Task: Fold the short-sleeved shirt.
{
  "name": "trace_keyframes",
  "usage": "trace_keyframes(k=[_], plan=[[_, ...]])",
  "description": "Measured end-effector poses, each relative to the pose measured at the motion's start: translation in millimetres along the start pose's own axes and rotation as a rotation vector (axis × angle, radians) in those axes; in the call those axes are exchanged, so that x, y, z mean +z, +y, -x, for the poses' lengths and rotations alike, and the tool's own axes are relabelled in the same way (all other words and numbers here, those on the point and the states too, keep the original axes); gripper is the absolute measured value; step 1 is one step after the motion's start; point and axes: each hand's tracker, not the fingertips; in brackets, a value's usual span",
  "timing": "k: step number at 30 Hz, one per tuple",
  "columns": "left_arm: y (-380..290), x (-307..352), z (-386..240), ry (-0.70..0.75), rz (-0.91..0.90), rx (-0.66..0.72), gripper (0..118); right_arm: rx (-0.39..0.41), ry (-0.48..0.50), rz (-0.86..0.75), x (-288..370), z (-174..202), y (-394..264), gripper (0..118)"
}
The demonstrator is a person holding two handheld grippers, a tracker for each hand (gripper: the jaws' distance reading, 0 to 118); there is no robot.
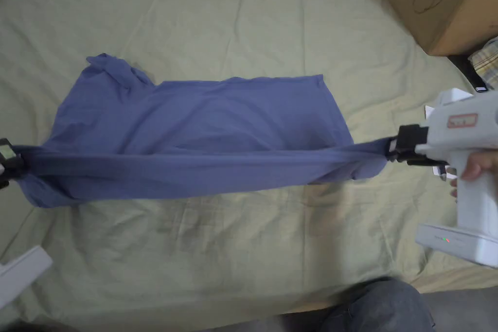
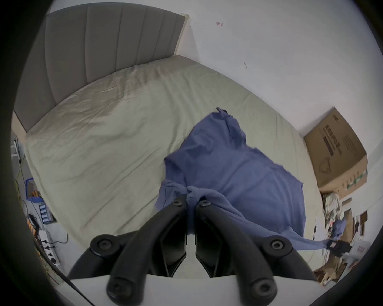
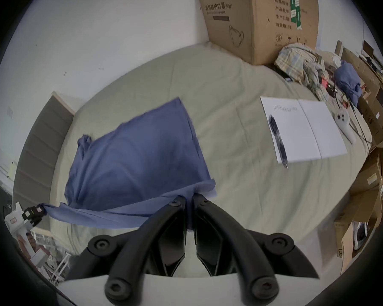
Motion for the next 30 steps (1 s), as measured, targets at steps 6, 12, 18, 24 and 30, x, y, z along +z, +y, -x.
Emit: trace_keyframes(k=[6,12,18,24,30], plan=[[23.6,-61.6,-35.6,0.072,0.023,-0.022,3,-0.011,-0.049,0.060,-79.9,21.2,38.4,4],[29.4,-110.4,-47.3,0.118,0.070,-0.001,7,0.018,-0.114,0.109,-137.4,28.8,56.8,5],[30.9,-117.0,-47.2,0.167,0.070,-0.046,110,-0.038,-0.063,0.064,-146.8,20.1,62.6,100],[22.4,-44.3,-43.3,0.074,-0.197,-0.181,114,0.190,-0.034,-0.281,-70.1,21.0,49.2,100],[-36.1,56.0,-54.2,0.078,-0.494,-0.407,115,0.295,0.139,-0.482,37.2,60.4,-25.2,106]])
